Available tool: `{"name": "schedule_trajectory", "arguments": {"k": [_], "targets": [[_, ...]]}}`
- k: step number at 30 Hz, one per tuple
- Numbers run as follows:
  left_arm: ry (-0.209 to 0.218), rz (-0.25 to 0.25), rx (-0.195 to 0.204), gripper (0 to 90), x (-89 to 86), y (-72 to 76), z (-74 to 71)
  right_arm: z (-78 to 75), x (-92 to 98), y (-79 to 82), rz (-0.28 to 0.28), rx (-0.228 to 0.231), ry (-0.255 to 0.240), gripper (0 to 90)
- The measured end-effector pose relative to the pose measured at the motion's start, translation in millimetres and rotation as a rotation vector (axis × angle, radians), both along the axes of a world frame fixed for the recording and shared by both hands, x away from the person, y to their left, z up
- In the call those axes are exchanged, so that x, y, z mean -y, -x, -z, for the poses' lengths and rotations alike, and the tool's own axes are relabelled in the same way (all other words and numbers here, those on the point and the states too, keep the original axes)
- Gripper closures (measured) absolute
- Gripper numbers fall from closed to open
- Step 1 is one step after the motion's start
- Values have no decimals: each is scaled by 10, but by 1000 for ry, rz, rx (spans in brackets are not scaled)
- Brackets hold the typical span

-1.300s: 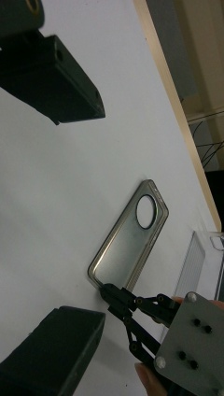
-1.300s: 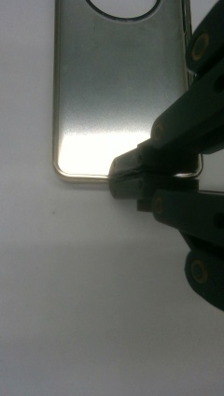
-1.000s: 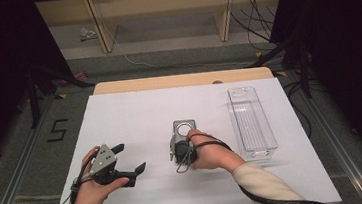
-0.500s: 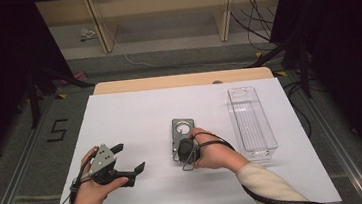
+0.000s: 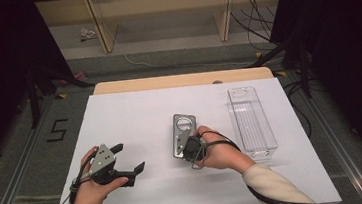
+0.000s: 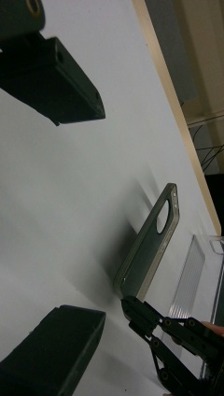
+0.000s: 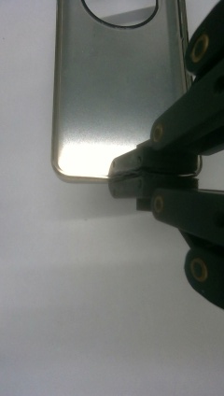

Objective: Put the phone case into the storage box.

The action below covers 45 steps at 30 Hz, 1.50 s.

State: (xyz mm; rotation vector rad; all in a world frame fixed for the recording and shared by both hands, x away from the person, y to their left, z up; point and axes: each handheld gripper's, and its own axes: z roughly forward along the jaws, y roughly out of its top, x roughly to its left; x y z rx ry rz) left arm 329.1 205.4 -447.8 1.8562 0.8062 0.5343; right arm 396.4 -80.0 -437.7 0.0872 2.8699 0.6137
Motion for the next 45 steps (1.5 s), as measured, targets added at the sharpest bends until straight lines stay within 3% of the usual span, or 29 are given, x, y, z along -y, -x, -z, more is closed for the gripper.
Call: {"name": "schedule_trajectory", "arguments": {"k": [14,20,45], "targets": [[-1,-3,1,40,0,-1,1,-13,99,78,-14,4,-121,898],[1,-2,-1,41,-4,0,-1,-17,110,124,-19,6,-146,898],[12,-9,-11,52,-7,0,2,-71,118,337,-67,34,-175,898]]}}
